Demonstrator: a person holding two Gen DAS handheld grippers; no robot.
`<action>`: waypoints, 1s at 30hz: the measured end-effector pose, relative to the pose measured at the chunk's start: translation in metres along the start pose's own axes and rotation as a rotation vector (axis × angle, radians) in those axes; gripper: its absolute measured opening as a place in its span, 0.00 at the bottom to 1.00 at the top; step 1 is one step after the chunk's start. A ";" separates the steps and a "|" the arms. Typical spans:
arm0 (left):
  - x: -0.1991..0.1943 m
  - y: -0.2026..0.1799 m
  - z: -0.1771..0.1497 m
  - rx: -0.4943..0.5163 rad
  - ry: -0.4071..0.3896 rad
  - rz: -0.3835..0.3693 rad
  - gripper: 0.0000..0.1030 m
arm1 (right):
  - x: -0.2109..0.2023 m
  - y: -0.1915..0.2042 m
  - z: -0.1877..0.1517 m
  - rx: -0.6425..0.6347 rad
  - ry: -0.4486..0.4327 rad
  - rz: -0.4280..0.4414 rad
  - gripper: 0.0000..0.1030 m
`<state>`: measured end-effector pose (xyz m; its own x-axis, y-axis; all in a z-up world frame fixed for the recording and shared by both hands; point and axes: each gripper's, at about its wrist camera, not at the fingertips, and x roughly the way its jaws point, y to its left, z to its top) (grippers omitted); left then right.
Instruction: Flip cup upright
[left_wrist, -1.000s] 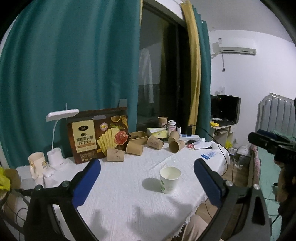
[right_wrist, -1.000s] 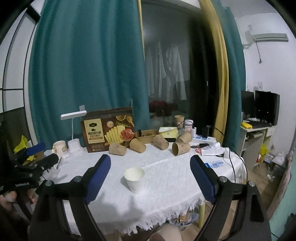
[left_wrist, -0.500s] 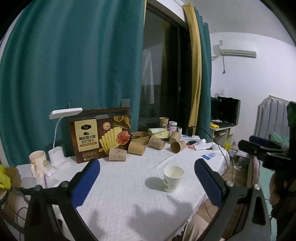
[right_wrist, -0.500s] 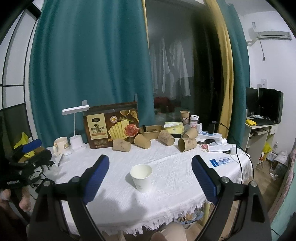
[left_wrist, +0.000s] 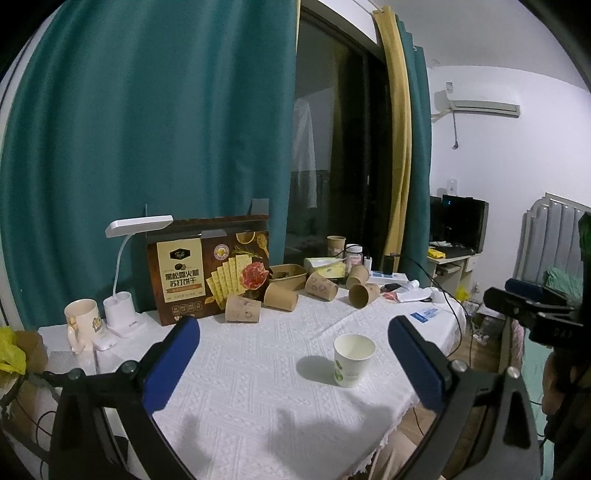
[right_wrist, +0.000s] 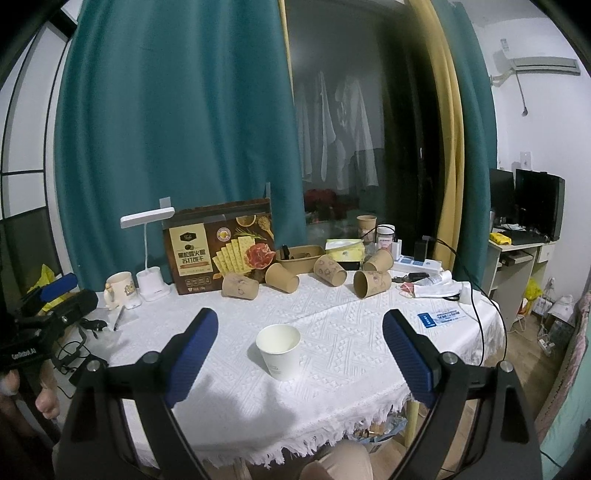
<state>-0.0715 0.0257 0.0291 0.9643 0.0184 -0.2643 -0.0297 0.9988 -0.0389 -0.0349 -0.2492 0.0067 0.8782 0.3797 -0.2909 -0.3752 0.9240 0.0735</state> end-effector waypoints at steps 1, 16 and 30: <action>0.000 0.001 0.000 -0.007 0.000 -0.001 0.99 | 0.000 0.000 0.000 0.000 -0.002 0.000 0.87; -0.002 -0.002 0.001 -0.014 -0.004 -0.005 0.99 | 0.003 -0.003 -0.003 0.001 0.006 -0.002 0.87; -0.001 -0.001 0.003 -0.027 -0.005 -0.001 0.99 | 0.010 -0.004 -0.008 0.000 0.010 0.001 0.87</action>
<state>-0.0720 0.0245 0.0323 0.9656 0.0172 -0.2595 -0.0353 0.9972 -0.0653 -0.0271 -0.2499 -0.0043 0.8750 0.3798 -0.3002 -0.3757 0.9238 0.0737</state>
